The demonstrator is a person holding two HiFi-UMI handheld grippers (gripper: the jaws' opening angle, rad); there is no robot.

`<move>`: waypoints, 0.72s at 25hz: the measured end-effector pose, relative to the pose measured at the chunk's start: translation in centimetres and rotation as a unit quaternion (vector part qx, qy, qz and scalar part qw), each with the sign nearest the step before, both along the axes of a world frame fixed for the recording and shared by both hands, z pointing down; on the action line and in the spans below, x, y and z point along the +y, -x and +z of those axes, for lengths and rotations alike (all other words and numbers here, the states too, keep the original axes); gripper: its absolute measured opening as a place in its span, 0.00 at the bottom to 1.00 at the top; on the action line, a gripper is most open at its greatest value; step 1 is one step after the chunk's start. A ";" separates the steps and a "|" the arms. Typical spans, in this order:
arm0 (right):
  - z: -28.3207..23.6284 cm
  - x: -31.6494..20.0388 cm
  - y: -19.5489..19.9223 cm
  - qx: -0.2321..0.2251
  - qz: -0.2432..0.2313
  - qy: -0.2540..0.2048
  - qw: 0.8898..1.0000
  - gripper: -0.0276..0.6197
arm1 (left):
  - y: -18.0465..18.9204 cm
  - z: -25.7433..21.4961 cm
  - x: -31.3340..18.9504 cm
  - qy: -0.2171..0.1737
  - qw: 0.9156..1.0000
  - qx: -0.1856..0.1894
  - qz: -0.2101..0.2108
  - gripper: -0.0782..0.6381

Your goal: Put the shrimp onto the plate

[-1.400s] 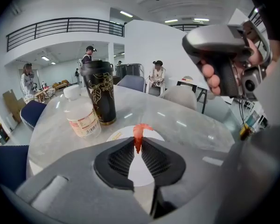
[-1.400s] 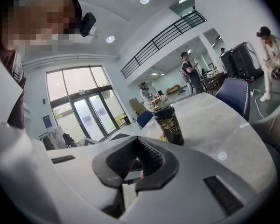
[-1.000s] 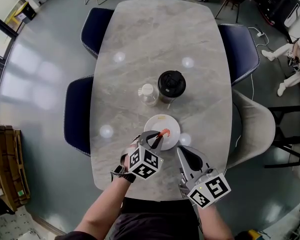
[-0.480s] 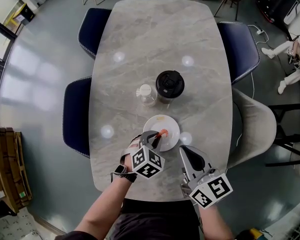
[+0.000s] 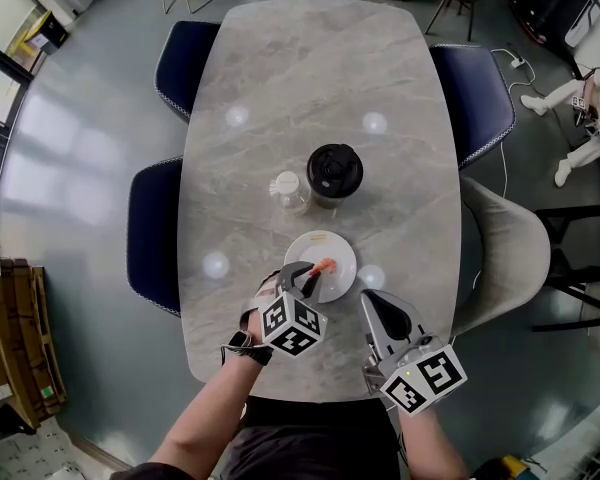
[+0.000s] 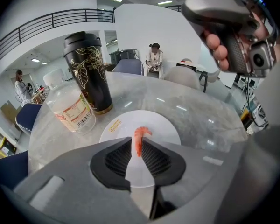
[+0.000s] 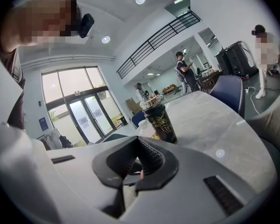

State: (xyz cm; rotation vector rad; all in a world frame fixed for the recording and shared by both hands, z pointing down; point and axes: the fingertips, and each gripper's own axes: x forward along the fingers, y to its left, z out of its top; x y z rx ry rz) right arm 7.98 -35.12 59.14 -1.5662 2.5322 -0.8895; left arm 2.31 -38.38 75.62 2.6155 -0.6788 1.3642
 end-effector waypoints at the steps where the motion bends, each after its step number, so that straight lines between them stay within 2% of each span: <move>1: -0.1 0.1 0.0 0.001 0.000 0.001 1.000 0.05 | 0.1 -0.4 0.0 -0.002 1.000 0.004 -0.004 0.16; 10: -3.9 0.7 0.4 0.021 -0.014 0.001 1.000 0.05 | -0.2 -9.2 1.1 -0.027 0.995 0.087 -0.042 0.16; 18: -7.9 2.3 1.2 0.047 -0.040 -0.016 0.998 0.05 | -0.1 -19.5 2.6 -0.079 0.978 0.172 -0.086 0.16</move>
